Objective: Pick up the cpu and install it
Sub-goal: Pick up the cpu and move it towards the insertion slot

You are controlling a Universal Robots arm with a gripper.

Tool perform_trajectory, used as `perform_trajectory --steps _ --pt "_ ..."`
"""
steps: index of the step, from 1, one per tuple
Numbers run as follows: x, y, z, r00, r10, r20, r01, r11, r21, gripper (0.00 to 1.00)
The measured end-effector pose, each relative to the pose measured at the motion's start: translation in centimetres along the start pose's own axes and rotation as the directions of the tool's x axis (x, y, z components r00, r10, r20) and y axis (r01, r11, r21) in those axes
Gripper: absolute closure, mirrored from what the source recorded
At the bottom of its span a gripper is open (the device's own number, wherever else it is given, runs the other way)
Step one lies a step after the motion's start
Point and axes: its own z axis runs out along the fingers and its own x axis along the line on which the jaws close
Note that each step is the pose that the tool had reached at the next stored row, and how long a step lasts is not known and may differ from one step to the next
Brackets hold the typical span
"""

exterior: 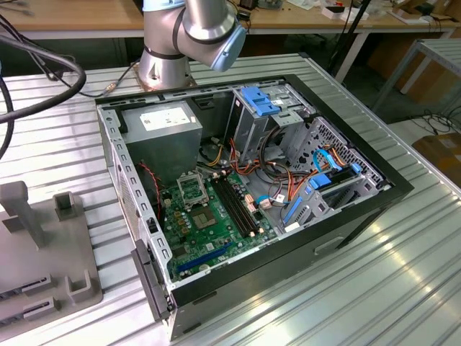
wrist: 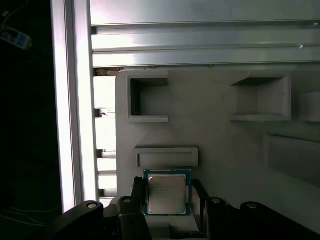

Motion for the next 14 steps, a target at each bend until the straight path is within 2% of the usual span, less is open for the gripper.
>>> perform_trajectory --steps 3,14 --pt "0.00 0.01 -0.45 1.0000 0.000 0.0001 0.000 1.0000 -0.0001 0.53" --pt "0.00 0.00 -0.60 1.0000 0.000 -0.0001 0.000 1.0000 0.0000 0.53"
